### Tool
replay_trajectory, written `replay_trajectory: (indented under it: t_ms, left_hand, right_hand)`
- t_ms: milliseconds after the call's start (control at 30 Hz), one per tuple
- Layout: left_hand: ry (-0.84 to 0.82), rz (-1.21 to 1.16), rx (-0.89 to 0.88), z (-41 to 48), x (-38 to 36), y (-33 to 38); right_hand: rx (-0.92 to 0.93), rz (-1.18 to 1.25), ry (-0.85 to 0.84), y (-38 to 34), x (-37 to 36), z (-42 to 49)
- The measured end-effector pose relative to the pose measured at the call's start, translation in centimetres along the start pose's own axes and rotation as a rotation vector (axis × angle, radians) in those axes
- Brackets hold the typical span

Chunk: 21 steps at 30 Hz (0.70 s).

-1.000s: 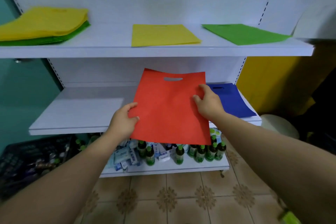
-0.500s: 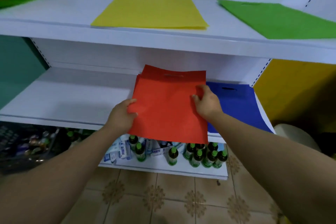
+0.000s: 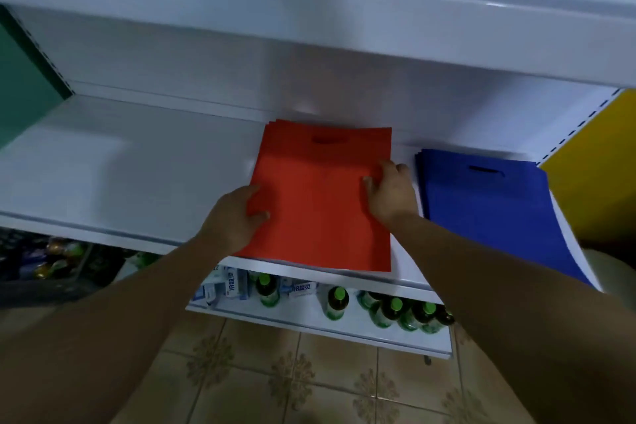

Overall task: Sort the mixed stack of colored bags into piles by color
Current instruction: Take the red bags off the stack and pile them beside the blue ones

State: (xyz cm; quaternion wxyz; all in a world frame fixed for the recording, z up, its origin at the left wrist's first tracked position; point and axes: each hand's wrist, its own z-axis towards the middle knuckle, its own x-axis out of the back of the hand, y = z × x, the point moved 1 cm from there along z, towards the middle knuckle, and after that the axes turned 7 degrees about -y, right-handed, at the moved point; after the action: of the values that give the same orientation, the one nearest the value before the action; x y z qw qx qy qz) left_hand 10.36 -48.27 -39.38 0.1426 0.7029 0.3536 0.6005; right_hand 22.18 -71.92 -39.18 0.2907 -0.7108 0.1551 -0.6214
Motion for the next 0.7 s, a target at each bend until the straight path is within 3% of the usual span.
replay_trajectory:
  t_ms: [100, 267, 500, 700]
  left_hand:
    - [-0.07, 0.094, 0.023, 1.1, -0.6, -0.8]
    - [-0.331, 0.33, 0.002, 0.5, -2.1, -2.0]
    - [-0.338, 0.423, -0.001, 0.4, -2.5, -2.1]
    - [-0.355, 0.373, 0.029, -1.4, 0.0, -0.9]
  right_hand:
    - [-0.022, -0.041, -0.029, 0.7, -1.3, 1.5]
    - [-0.086, -0.19, -0.134, 1.2, -2.3, 3.1]
    - [-0.16, -0.031, -0.346, 1.7, -3.3, 3.2]
    - [-0.142, -0.064, -0.38, 0.7, -1.7, 1.5]
